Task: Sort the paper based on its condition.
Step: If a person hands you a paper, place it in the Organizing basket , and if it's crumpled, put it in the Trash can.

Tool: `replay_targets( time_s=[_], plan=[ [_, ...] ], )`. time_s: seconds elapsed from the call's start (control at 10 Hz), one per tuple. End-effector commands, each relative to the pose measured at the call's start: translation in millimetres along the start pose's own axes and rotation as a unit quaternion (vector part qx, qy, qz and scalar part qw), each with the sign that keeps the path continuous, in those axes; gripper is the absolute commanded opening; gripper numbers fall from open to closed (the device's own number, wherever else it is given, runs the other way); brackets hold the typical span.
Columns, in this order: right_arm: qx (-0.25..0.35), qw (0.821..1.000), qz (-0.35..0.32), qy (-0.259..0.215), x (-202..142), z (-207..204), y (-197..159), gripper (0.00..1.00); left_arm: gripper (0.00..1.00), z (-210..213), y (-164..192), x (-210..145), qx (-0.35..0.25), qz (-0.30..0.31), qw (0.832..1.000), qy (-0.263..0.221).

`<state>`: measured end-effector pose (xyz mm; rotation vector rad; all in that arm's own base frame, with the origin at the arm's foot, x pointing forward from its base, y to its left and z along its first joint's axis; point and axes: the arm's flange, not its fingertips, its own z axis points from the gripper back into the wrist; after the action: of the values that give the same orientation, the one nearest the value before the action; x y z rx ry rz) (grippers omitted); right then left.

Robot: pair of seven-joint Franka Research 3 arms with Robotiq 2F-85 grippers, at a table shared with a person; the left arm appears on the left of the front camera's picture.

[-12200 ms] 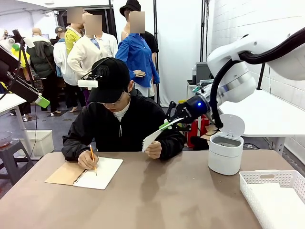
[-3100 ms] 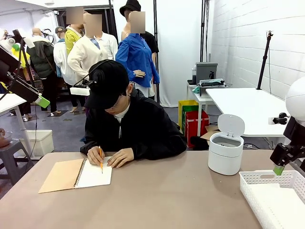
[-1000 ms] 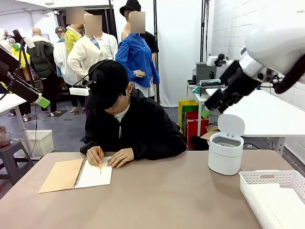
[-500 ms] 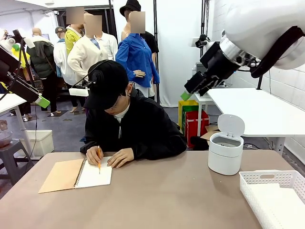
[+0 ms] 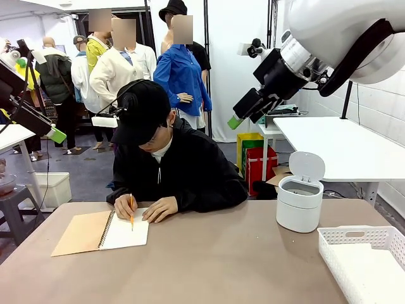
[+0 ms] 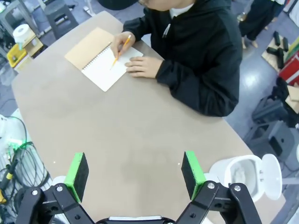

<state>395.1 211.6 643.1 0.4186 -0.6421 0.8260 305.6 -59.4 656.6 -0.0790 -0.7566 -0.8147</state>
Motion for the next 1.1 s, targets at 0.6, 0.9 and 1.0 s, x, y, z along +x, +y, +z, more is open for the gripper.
replay_targets(
  time_s=[0.6,0.9,1.0],
  plan=[
    [0.011,1.000,-0.010,0.001,2,1,-3,1.00,1.00,0,0,0,0.000,0.000,1.000,0.000],
    [0.030,0.999,0.018,0.027,-7,-4,14,1.00,1.00,0,0,0,0.000,0.000,1.000,0.000],
    [0.030,0.999,0.024,0.028,-5,-4,20,1.00,1.00,0,0,0,0.000,0.000,1.000,0.000]
  ],
)
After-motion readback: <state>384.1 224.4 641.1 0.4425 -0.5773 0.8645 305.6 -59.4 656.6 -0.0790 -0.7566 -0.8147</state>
